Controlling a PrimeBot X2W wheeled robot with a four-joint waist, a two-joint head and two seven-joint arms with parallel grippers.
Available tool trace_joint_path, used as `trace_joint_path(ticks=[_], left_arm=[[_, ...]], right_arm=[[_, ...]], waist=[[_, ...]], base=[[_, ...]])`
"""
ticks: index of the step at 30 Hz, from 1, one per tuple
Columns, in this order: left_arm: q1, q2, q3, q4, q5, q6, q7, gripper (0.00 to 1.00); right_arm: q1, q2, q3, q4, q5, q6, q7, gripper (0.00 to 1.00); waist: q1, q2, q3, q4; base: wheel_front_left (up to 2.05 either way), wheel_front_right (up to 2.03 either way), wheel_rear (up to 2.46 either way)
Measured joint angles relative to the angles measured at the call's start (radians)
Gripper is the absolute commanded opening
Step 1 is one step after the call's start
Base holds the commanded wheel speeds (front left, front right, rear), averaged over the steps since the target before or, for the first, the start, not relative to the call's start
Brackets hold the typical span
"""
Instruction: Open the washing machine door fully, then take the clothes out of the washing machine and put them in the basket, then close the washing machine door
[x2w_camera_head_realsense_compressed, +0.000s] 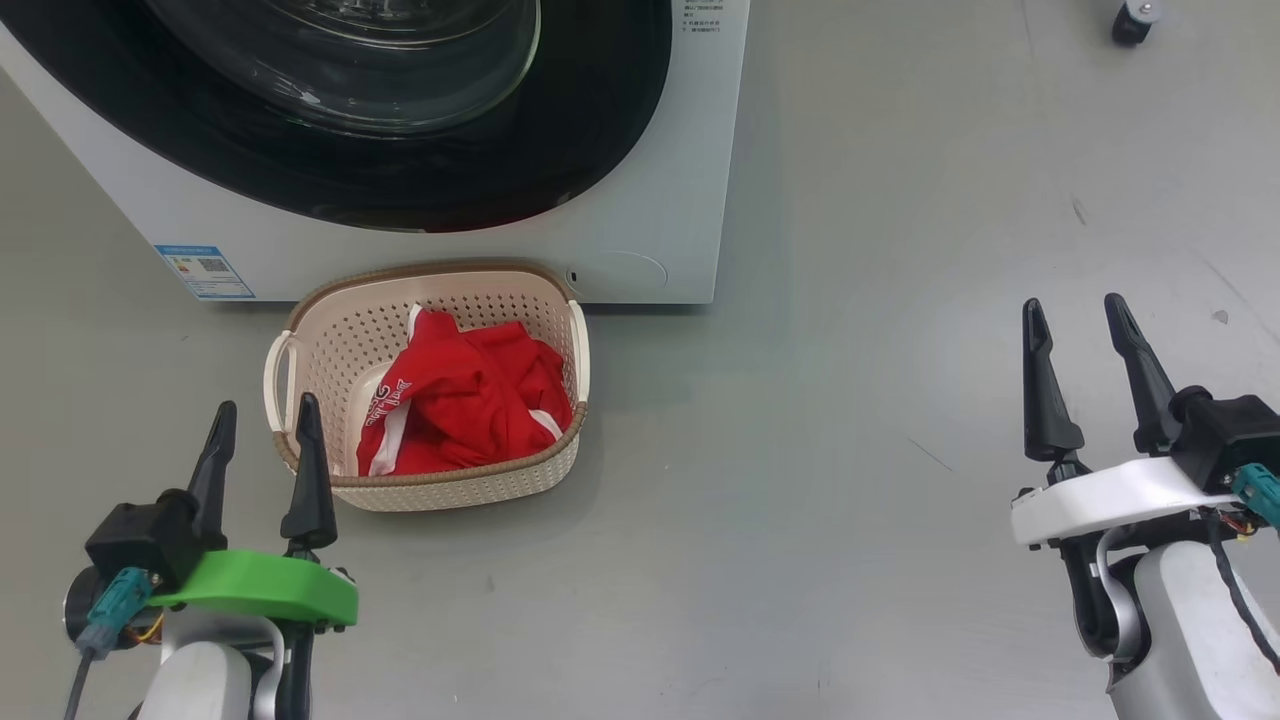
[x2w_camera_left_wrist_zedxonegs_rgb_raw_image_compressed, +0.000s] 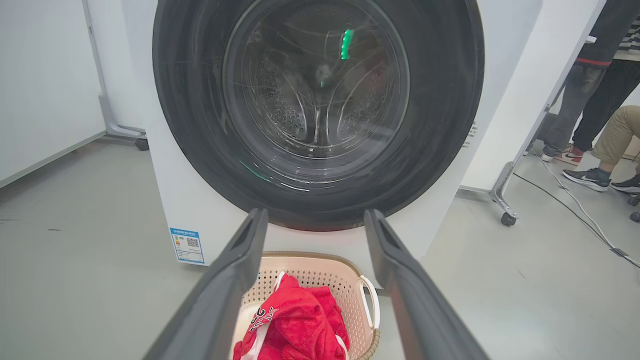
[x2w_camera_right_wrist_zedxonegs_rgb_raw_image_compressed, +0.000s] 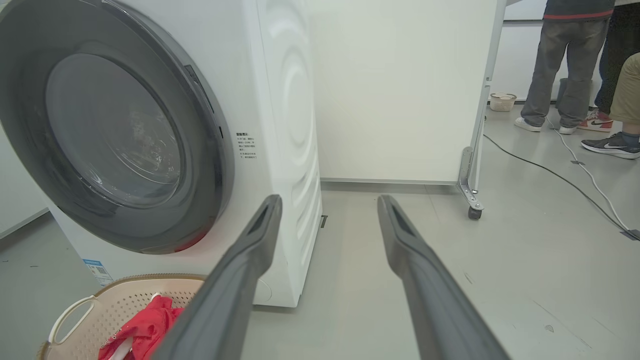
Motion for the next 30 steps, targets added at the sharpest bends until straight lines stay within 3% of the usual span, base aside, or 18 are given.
trace_joint_path(ticks=[30], left_arm=[[0.022, -0.007, -0.005, 0.003, 0.031, 0.000, 0.000, 1.00]], right_arm=[[0.059, 0.028, -0.016, -0.039, -0.045, 0.018, 0.000, 1.00]], waist=[[0.0000, 0.0000, -0.004, 0.002]], base=[[0.00, 0.00, 0.00]])
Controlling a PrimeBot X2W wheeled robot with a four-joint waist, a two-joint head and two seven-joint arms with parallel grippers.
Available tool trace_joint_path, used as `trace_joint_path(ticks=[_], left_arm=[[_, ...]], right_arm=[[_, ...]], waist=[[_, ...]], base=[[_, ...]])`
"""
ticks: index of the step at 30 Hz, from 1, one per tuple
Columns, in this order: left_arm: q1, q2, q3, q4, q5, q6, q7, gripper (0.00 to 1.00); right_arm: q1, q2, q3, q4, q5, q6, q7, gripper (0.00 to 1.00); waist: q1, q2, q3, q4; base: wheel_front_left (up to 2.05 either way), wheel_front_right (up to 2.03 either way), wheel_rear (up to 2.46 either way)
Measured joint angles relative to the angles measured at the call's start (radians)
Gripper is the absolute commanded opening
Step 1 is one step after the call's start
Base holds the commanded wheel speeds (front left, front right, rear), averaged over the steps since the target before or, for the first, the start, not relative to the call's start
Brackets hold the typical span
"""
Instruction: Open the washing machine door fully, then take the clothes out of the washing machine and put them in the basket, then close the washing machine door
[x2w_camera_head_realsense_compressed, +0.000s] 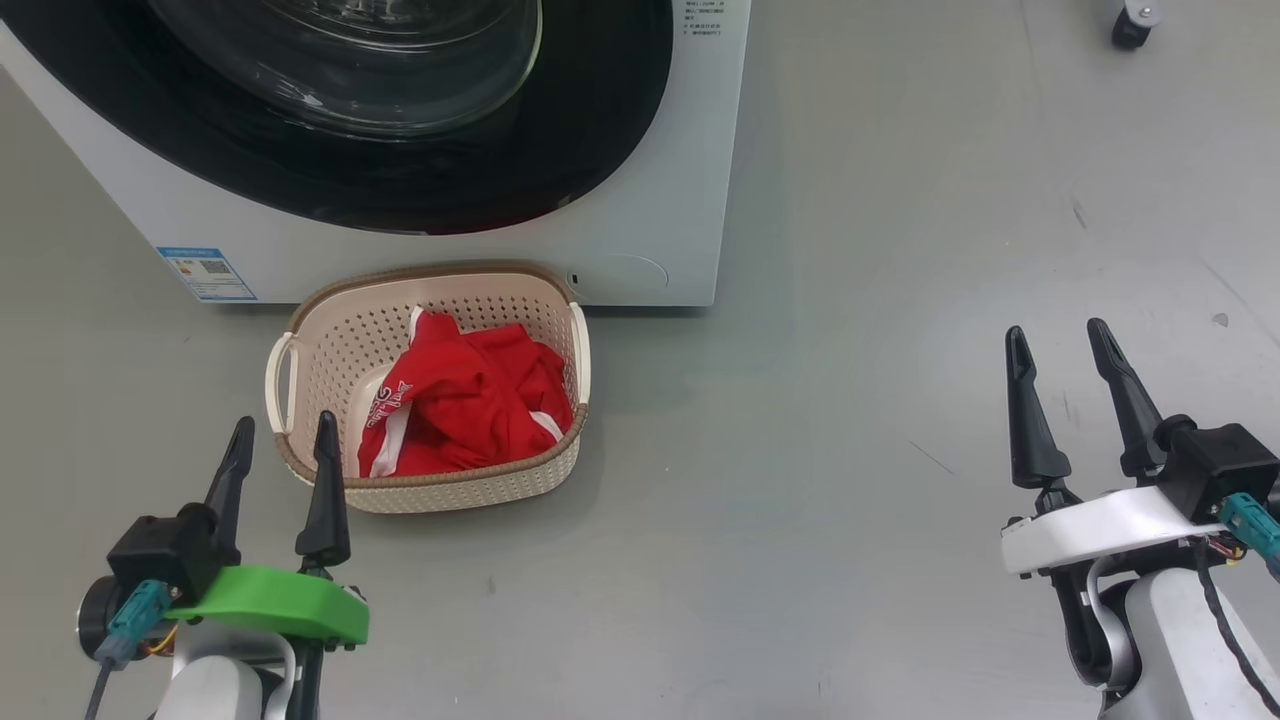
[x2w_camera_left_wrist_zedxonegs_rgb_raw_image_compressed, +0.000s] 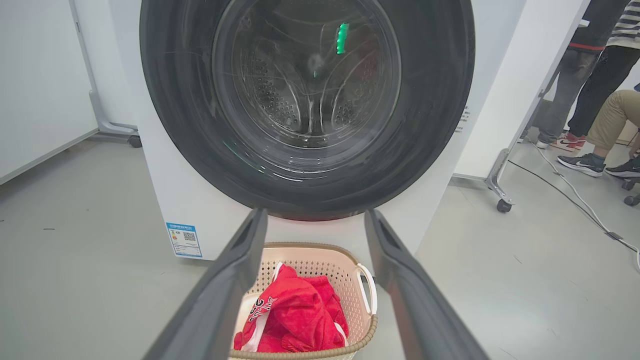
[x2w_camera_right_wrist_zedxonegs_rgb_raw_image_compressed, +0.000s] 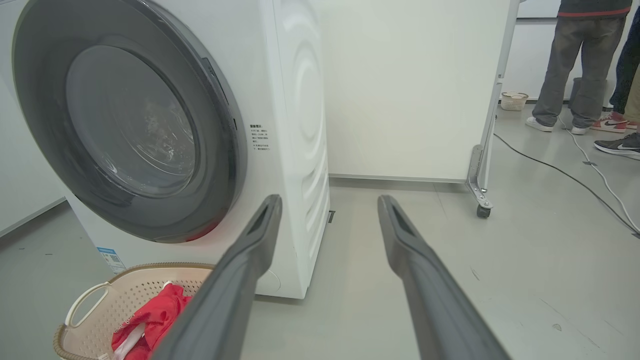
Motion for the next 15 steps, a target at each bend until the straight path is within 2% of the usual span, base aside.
trace_joint_path(ticks=[15], left_arm=[[0.000, -0.002, 0.009, -0.007, -0.001, -0.001, 0.000, 1.00]], right_arm=[[0.017, 0.004, 0.004, 0.000, -0.035, 0.014, 0.000, 1.00]], waist=[[0.0000, 0.0000, -0.002, 0.002]], base=[[0.00, 0.00, 0.00]])
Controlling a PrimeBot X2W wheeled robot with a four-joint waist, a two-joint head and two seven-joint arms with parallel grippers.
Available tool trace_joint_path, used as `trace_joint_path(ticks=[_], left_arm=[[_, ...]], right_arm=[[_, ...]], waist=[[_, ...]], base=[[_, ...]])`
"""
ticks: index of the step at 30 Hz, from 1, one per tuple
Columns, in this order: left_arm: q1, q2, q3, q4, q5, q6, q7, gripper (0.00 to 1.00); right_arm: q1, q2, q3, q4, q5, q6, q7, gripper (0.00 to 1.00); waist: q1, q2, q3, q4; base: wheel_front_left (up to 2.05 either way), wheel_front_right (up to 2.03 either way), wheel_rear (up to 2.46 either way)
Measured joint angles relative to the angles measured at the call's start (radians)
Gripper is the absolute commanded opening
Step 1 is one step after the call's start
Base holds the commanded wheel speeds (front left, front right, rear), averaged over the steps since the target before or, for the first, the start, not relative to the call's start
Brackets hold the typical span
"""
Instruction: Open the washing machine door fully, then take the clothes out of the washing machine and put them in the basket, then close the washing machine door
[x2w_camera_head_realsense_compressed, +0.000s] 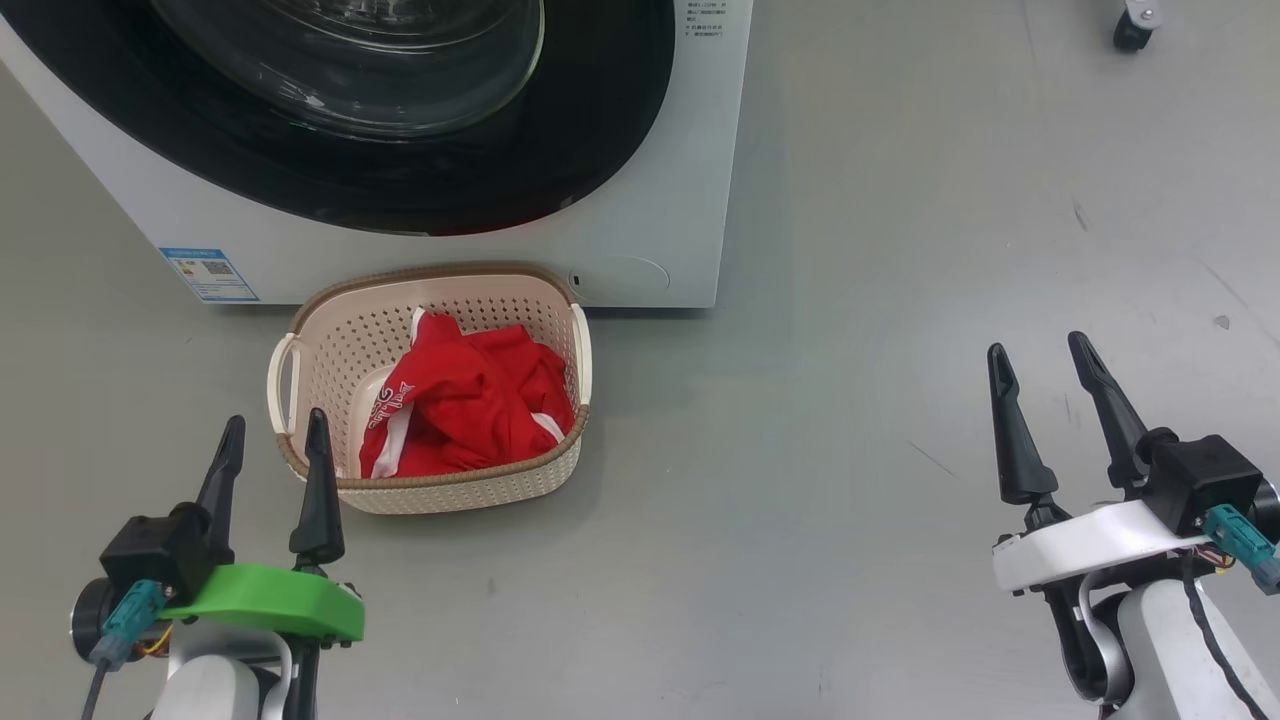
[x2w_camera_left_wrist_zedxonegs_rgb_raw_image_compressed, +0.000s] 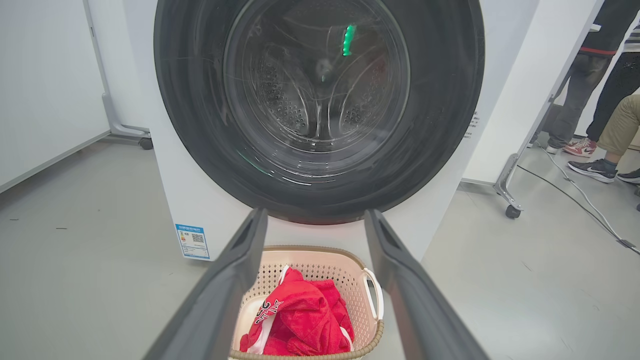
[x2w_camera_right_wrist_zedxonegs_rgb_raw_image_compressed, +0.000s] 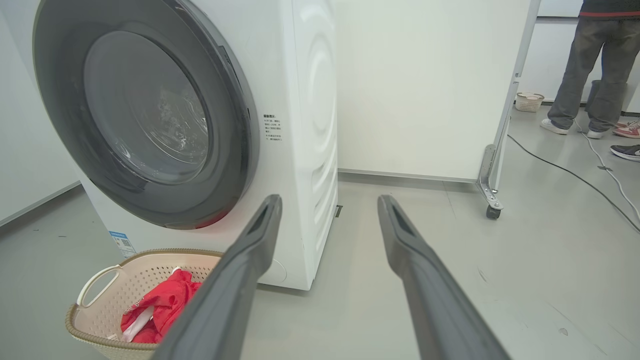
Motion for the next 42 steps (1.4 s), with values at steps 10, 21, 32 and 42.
trace_joint_path(ticks=[10, 21, 32, 42], left_arm=[[0.007, 0.000, -0.004, 0.008, -0.027, -0.008, 0.000, 1.00], [0.015, 0.000, -0.007, 0.008, -0.061, -0.009, 0.000, 1.00], [0.021, 0.000, -0.011, 0.007, -0.072, -0.009, 0.000, 1.00], [0.022, 0.000, -0.015, 0.006, -0.090, -0.010, 0.000, 0.00]], right_arm=[[0.000, 0.012, -0.002, 0.001, -0.006, 0.004, 0.000, 1.00], [0.003, 0.022, -0.013, 0.002, -0.008, 0.012, 0.000, 1.00], [0.011, 0.026, -0.021, 0.002, -0.015, 0.013, 0.000, 1.00], [0.012, 0.027, -0.029, 0.002, -0.018, 0.021, 0.000, 0.00]], waist=[[0.0000, 0.0000, -0.012, -0.002], [0.0001, 0.0000, -0.019, -0.008], [0.0001, 0.0000, -0.019, -0.011], [0.0001, 0.0000, -0.020, -0.009]], base=[[0.00, 0.00, 0.00], [0.00, 0.00, 0.00], [0.00, 0.00, 0.00], [0.00, 0.00, 0.00]])
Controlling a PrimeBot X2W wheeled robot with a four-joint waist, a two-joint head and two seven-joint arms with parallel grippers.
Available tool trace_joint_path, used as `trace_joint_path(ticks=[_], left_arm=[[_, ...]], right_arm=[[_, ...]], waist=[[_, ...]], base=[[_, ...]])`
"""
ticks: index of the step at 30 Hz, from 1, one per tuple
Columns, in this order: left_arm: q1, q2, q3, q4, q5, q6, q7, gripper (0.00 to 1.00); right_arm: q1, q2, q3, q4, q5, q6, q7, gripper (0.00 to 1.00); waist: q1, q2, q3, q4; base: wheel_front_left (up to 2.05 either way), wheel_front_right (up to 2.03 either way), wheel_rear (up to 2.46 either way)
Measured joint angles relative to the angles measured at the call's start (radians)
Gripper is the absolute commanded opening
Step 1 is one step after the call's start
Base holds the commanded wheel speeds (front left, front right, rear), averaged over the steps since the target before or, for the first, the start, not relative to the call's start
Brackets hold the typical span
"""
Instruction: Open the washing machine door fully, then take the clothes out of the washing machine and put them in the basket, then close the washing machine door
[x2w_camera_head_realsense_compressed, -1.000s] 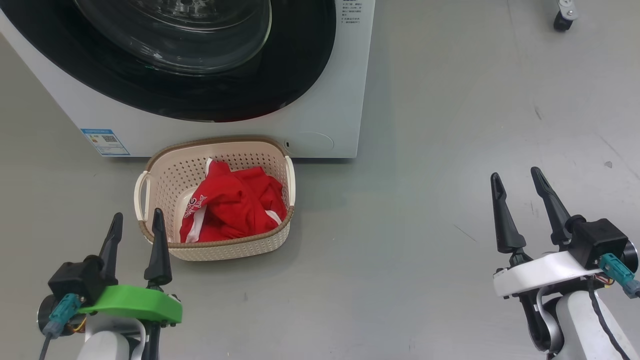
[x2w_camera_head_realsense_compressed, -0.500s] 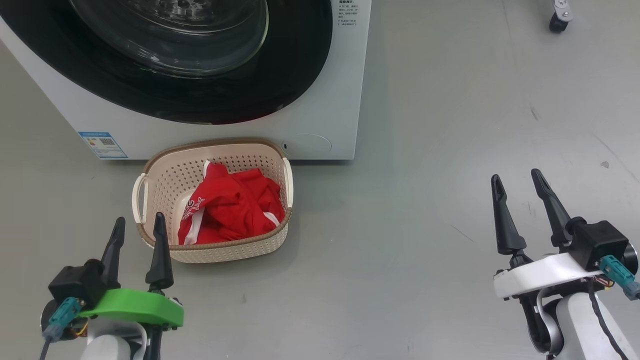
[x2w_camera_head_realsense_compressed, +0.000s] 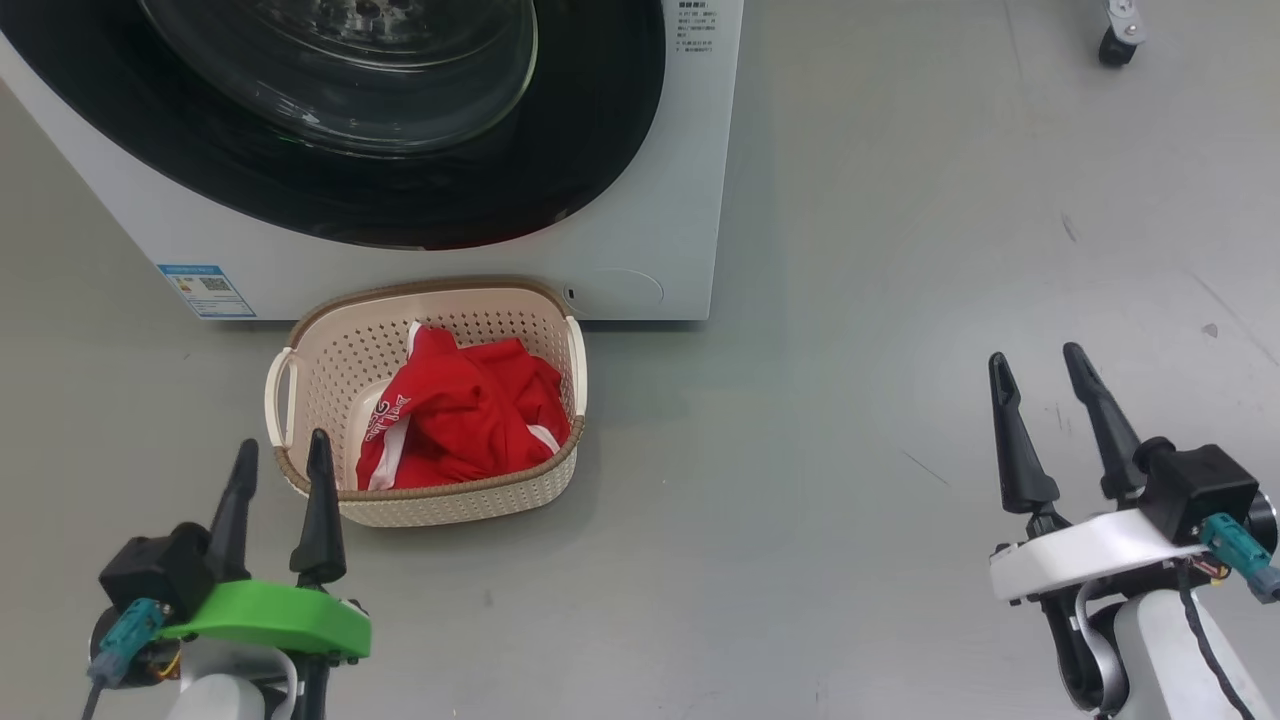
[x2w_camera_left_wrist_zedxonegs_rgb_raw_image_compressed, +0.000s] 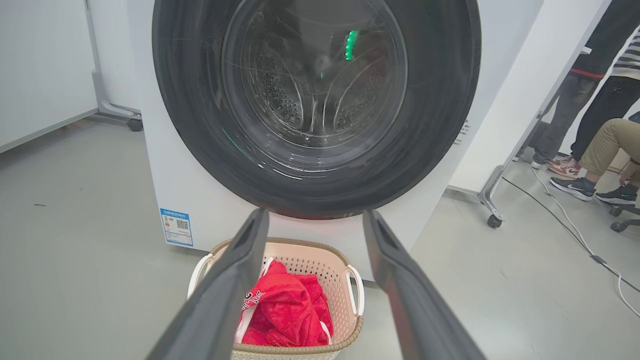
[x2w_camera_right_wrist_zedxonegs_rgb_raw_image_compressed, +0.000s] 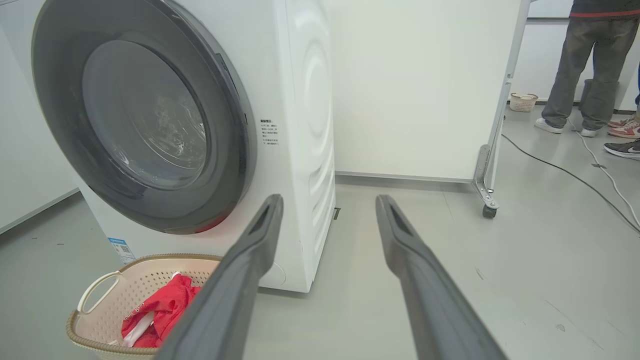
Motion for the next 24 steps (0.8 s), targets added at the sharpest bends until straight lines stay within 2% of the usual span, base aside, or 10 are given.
trace_joint_path(ticks=[6, 12, 24], left_arm=[[0.022, -0.018, -0.010, 0.049, 0.000, 0.001, 0.005, 0.00], [0.028, -0.020, -0.007, 0.053, -0.053, 0.001, 0.018, 0.00], [0.028, -0.020, 0.008, 0.052, -0.216, 0.001, 0.064, 0.00]], right_arm=[[0.034, 0.019, 0.006, 0.053, 0.002, 0.000, 0.002, 0.00], [0.044, 0.024, 0.007, 0.056, 0.053, 0.000, 0.002, 0.00], [0.049, 0.030, -0.017, 0.056, 0.245, 0.009, 0.043, 0.00]], waist=[[0.0000, 0.0000, 0.000, 0.000], [0.0000, 0.0000, -0.006, -0.001], [0.0000, 0.0000, -0.027, 0.000]], base=[[0.00, 0.00, 0.00], [0.00, 0.00, 0.00], [0.00, 0.00, 0.00]])
